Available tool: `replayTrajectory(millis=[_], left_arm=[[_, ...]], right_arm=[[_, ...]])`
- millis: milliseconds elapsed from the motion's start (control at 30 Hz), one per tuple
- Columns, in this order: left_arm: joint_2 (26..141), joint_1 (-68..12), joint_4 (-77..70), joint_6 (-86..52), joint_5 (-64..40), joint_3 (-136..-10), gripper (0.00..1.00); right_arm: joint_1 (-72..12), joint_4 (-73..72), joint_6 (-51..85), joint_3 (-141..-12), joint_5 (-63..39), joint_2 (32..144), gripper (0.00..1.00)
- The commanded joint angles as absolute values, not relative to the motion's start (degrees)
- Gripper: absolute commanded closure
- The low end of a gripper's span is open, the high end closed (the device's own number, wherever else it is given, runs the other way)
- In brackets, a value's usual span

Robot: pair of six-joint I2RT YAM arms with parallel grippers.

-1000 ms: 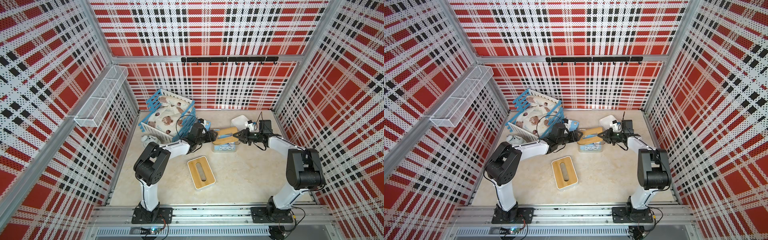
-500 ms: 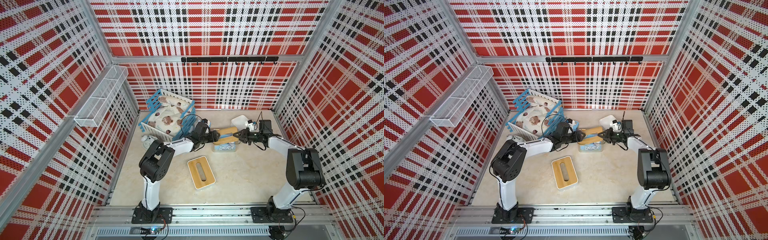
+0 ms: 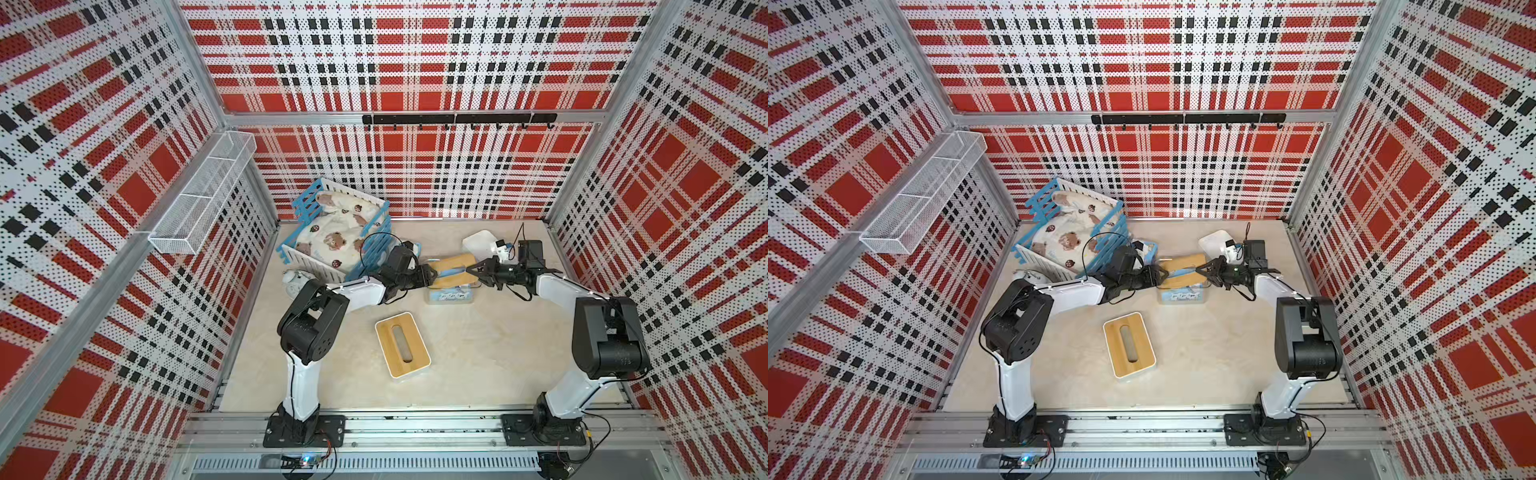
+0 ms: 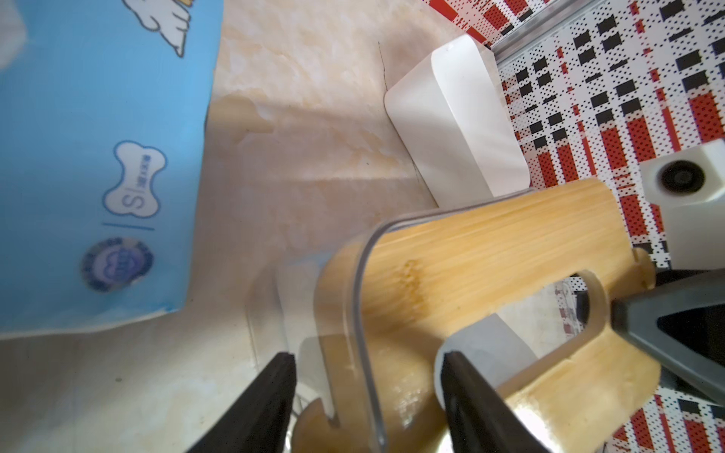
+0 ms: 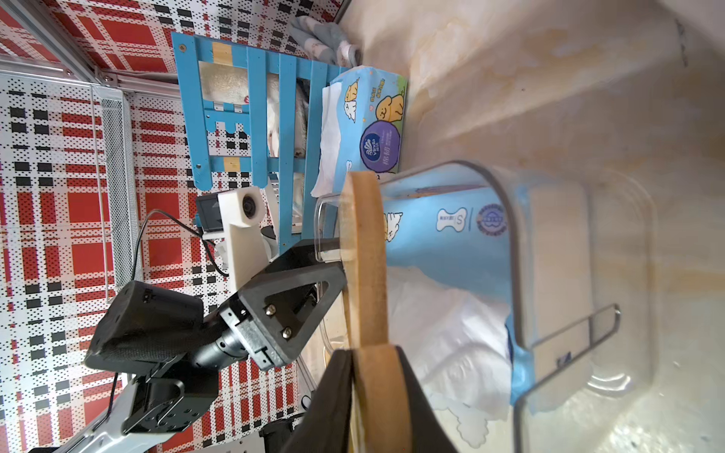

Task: Put the tissue paper into the tissue box
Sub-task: Close the box lid on the tissue box.

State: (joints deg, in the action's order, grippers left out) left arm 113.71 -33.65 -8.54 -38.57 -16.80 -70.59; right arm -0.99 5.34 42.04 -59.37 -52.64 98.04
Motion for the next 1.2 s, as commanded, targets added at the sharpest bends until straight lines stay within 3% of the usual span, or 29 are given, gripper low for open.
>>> replayTrajectory(millis=[0,400,833,1167], left_arm=[[111.7,-33.4,-10.3,-39.6,-20.1,-68.8,0.40],[109.8,-31.8,-14.5,-42.8,-24.3,-65.2,0.61],[109.3,-31.2,-14.9,-42.6,-23.6,-63.6,0.72],[109.7,-31.0,-16.0,-42.0,-22.7,-62.1,0.75]], right_arm=[[-1.1,6.0,39.7,-59.4,-51.0,98.4,0.77],[-1.1,7.6,38.4,-60.1,-49.4,98.4,0.73],[-1.1,12.7,34.6,-62.0,-45.7,97.1,0.63],[-1.1,18.6,29.8,-63.8,-41.0,95.3,0.61]])
